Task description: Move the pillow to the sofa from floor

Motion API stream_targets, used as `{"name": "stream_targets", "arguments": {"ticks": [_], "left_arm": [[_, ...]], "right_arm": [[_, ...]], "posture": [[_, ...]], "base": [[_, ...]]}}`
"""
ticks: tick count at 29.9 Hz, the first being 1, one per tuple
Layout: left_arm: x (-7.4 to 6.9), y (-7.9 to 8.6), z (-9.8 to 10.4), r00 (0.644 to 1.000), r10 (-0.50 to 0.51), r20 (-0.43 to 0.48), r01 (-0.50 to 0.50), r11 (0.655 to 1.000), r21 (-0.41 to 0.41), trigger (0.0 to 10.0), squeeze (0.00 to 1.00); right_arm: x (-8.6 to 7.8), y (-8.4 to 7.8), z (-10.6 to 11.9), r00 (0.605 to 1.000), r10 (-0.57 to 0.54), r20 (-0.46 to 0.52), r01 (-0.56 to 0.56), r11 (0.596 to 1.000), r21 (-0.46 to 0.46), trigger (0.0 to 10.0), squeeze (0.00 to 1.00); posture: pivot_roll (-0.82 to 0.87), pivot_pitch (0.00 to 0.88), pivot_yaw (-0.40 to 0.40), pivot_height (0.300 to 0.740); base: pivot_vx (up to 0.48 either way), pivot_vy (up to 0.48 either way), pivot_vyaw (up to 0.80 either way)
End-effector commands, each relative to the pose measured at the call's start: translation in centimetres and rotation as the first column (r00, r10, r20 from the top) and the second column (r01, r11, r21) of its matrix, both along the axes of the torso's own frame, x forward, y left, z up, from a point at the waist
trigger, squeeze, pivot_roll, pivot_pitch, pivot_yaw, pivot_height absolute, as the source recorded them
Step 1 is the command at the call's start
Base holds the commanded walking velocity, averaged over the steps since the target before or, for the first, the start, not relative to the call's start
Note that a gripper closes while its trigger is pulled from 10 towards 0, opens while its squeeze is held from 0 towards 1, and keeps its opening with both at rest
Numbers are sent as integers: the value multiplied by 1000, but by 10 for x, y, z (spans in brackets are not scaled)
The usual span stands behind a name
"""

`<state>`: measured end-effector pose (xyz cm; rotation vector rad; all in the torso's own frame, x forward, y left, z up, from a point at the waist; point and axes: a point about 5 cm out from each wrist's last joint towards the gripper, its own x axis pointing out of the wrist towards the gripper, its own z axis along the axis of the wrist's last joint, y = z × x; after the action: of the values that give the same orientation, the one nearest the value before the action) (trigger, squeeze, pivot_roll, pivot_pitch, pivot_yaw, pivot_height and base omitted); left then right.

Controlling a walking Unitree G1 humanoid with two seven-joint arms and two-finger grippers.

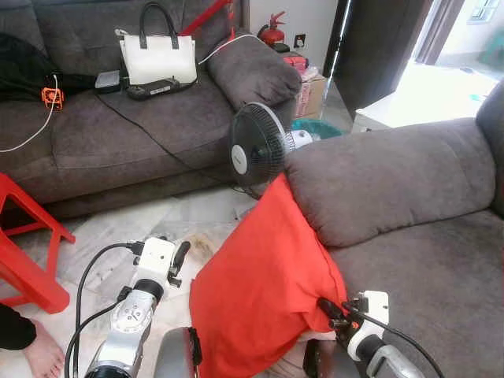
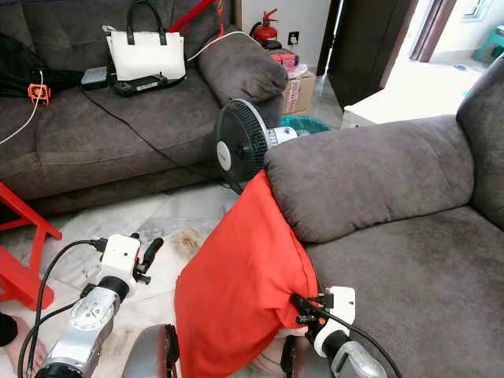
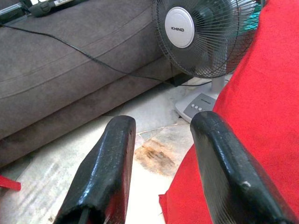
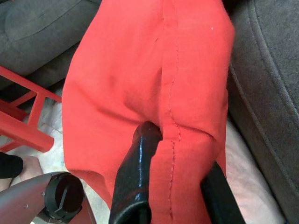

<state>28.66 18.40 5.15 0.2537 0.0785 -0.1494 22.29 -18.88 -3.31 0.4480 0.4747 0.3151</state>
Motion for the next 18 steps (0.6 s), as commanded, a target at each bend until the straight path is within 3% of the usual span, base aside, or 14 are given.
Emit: {"name": "stream_targets", "arguments": {"ticks": [1,7,10,11,18], "left_arm": [[0,-1,0,1000,-10,6,10,1000,-5,10000,0],[0,-2,0,1000,-14,3,14,1000,-4,10000,0],[0,-2,-1,1000,-16,2,16,1000,-3,10000,0],[-1,-2,-1,1000,-17,1,17,1000,-2,10000,0],[0,-3,-1,1000,-21,0,21,1000,-2,10000,0]], "right_arm": [[4,-2,4,999,-21,32,21,1000,6,0,0],[5,-2,6,998,-23,51,23,1000,-1,0,0],[8,-7,6,996,-74,46,75,997,-22,0,0],[10,-9,7,994,-96,49,97,995,-22,10000,0],[14,-11,12,991,-113,78,115,993,-22,10000,0]], "posture": [[93,0,-45,552],[92,0,-44,552],[92,0,-44,552],[92,0,-42,552],[92,0,-42,552]], "base": [[0,0,0],[0,0,0],[0,0,0],[0,0,0],[0,0,0]]}}
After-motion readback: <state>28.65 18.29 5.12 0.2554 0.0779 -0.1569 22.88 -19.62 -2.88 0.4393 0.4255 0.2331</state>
